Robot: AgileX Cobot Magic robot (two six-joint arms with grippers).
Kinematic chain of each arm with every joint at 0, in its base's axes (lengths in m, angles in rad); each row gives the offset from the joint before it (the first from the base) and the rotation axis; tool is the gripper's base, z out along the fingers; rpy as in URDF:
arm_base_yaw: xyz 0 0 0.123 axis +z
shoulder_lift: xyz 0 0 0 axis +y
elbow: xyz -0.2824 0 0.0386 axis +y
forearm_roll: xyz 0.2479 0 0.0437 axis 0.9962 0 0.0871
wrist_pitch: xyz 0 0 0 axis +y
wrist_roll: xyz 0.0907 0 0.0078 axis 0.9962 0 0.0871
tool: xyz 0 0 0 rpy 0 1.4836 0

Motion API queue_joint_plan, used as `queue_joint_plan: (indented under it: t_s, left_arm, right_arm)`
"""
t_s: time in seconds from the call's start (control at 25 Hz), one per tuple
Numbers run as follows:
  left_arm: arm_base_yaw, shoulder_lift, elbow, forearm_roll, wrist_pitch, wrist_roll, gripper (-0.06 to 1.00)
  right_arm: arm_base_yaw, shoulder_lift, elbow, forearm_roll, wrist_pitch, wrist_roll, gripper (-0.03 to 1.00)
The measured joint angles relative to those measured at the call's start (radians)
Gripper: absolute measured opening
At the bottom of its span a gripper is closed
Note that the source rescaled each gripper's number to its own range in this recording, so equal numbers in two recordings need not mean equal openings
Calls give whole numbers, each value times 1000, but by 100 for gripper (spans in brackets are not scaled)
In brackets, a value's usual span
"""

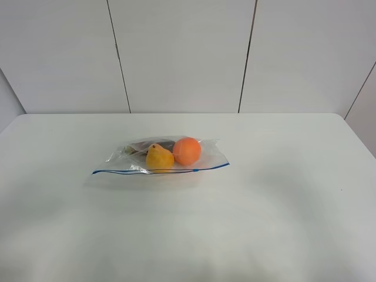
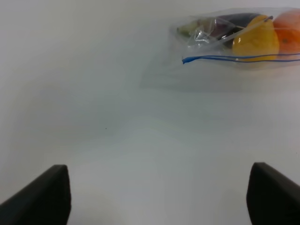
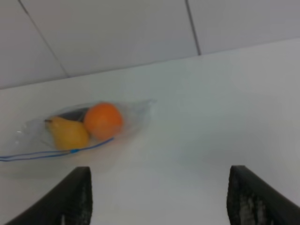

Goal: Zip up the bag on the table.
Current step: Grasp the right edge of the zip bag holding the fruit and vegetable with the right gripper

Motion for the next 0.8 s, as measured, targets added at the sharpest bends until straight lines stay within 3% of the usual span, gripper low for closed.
queue_joint_plan:
  t_s: [0.16,0.32,0.6,0.8]
  left_arm:
    - [0,0,0,0,0,0,89]
    - [0,0,0,0,0,15,89]
    - [0,0,0,0,0,18,89]
    - [0,0,0,0,0,18,89]
  right_arm:
    - [0,230,-2,146,-137,-117,92]
    - [0,470,-3,321,-213,-277,92]
    - [0,888,-12,710,-234,-664,92]
    - [2,1129,-74,934,-185,-884,92]
